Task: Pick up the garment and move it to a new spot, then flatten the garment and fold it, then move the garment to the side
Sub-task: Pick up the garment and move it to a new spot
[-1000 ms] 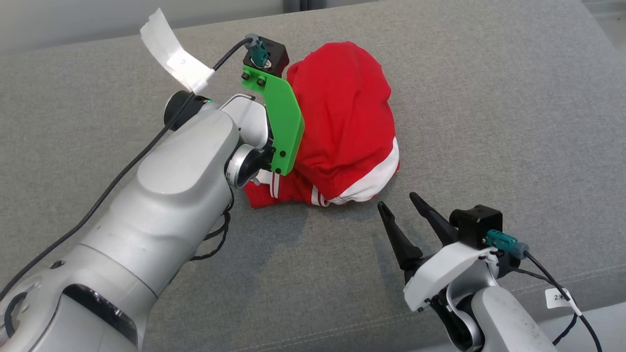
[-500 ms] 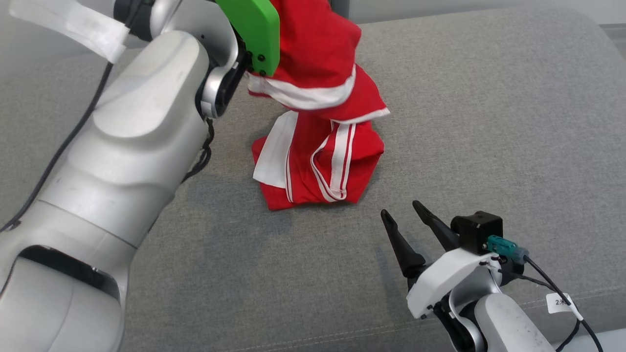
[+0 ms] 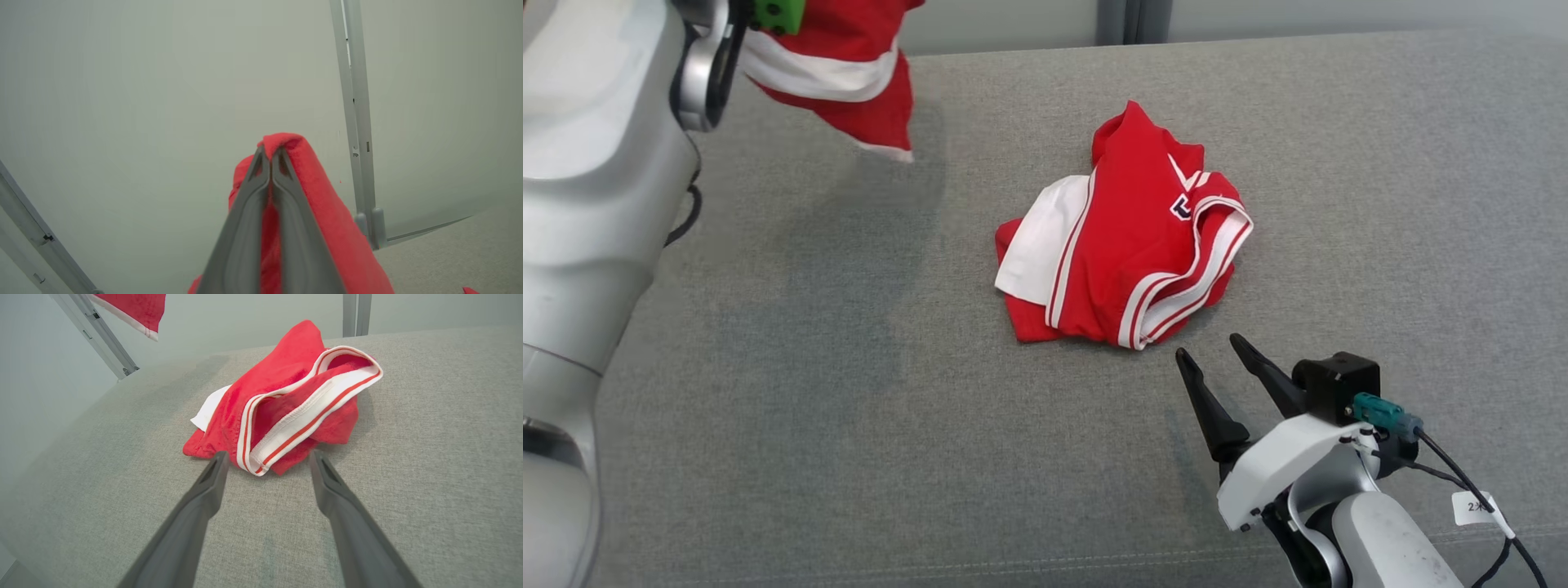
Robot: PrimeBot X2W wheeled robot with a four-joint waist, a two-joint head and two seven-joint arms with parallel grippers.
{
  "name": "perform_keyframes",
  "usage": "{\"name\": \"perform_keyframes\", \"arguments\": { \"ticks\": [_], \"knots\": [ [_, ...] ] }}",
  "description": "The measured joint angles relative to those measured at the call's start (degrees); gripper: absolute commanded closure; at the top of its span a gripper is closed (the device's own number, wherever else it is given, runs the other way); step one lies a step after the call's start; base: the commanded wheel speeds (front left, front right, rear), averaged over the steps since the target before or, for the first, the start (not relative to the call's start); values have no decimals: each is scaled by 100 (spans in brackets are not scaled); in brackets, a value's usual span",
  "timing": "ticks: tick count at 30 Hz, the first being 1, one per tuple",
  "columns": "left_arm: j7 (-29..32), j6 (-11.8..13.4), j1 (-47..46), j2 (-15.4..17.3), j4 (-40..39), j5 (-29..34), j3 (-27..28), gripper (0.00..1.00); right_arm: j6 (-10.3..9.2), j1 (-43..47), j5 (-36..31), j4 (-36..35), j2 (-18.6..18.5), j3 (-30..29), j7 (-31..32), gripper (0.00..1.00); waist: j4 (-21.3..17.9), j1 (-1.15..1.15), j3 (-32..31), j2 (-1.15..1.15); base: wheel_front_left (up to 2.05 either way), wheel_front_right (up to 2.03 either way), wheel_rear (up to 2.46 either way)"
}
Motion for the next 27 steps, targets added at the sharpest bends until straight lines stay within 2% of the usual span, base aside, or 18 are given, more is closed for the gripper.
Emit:
{"name": "perform_keyframes", "arguments": {
  "ticks": [5,12,22,27],
  "knots": [
    [-60,41,51,479,179,76,20,100,0,1,-165,-194,2,-101,152,0,183,0,150,0,0,0,0],
    [-226,81,465,808,358,-130,198,100,0,26,-367,-390,1,-216,401,0,492,0,345,0,0,0,0],
    [-512,116,962,797,609,-323,307,100,0,21,-602,-754,1,-325,695,0,1181,0,572,0,0,0,0],
    [-679,126,1209,788,769,-460,399,100,0,7,-641,-883,2,-165,810,0,1481,0,653,0,0,0,0]
  ]
}}
